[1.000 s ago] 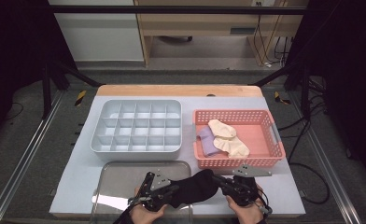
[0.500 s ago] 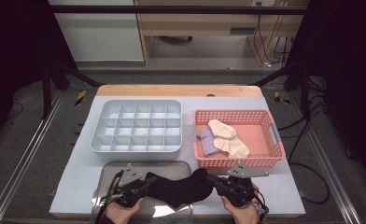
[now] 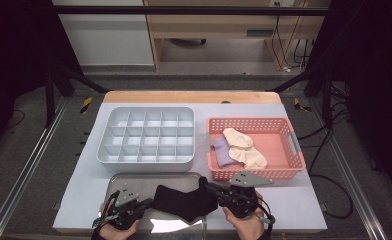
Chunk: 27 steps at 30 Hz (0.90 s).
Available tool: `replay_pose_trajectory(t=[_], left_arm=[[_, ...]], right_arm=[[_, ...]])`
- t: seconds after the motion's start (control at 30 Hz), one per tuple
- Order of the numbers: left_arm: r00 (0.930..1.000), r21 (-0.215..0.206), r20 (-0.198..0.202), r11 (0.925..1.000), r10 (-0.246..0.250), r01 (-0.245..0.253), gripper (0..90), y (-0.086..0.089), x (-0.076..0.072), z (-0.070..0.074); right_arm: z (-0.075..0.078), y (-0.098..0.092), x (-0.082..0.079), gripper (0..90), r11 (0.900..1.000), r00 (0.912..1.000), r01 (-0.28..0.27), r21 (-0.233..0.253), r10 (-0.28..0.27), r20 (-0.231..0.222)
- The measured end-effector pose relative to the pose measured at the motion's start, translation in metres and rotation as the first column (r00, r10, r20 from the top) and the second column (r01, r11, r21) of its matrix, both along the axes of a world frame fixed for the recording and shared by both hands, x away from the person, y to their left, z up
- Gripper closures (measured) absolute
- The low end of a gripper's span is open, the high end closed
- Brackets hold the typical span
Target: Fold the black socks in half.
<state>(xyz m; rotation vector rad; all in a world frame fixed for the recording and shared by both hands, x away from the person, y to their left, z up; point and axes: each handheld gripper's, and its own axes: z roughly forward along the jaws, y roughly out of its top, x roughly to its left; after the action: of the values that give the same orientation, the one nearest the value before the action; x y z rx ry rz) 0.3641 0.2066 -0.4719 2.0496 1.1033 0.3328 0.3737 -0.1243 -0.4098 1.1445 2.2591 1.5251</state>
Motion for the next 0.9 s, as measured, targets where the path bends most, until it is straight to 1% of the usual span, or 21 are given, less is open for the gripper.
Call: replay_pose_trajectory(t=[0.1,0.17,0.27,0.33,0.4,0.53,0.73,0.83,0.9], left_arm=[[1.0,-0.005,0.0,1.0,-0.005,0.005,89.3,0.0,-0.001,0.0],[1.0,-0.008,-0.001,0.9999,-0.01,0.01,89.3,-0.001,-0.002,-0.001],[0.9999,-0.011,-0.001,0.9999,-0.011,0.011,89.4,-0.001,-0.002,-0.001],[1.0,-0.013,-0.001,0.9999,-0.01,0.01,89.4,-0.001,-0.002,-0.002],[0.9999,-0.012,-0.003,0.9998,-0.013,0.013,89.3,-0.001,-0.002,-0.002],[0.9999,-0.009,-0.007,0.9999,-0.013,0.013,89.4,-0.001,-0.002,-0.003],[0.9999,-0.009,-0.008,0.9999,-0.013,0.013,89.4,-0.001,-0.002,-0.003],[0.9998,-0.007,-0.009,0.9999,-0.016,0.016,89.4,0.0,-0.002,-0.004],[0.9999,-0.008,-0.008,0.9999,-0.015,0.015,89.4,0.0,-0.002,-0.004]], right_arm=[[0.004,0.013,0.002,84.9,1.0,0.9996,-0.025,0.014,0.025,0.009],[0.006,0.024,0.003,84.9,0.999,0.9989,-0.044,0.007,0.044,0.016],[0.005,0.045,0.005,84.9,0.997,0.997,-0.075,-0.006,0.075,0.021],[0.001,0.059,0.007,84.9,0.995,0.9957,-0.092,-0.031,0.092,0.013],[-0.005,0.072,0.008,84.8,0.993,0.9953,-0.096,-0.071,0.096,0.005],[-0.015,0.092,0.01,84.8,0.987,0.9925,-0.123,-0.108,0.122,-0.014],[-0.022,0.114,0.013,84.7,0.981,0.9906,-0.137,-0.141,0.135,-0.018],[-0.028,0.123,0.017,84.5,0.978,0.9906,-0.136,-0.158,0.133,-0.03],[-0.033,0.128,0.019,84.2,0.974,0.9905,-0.137,-0.181,0.132,-0.037]])
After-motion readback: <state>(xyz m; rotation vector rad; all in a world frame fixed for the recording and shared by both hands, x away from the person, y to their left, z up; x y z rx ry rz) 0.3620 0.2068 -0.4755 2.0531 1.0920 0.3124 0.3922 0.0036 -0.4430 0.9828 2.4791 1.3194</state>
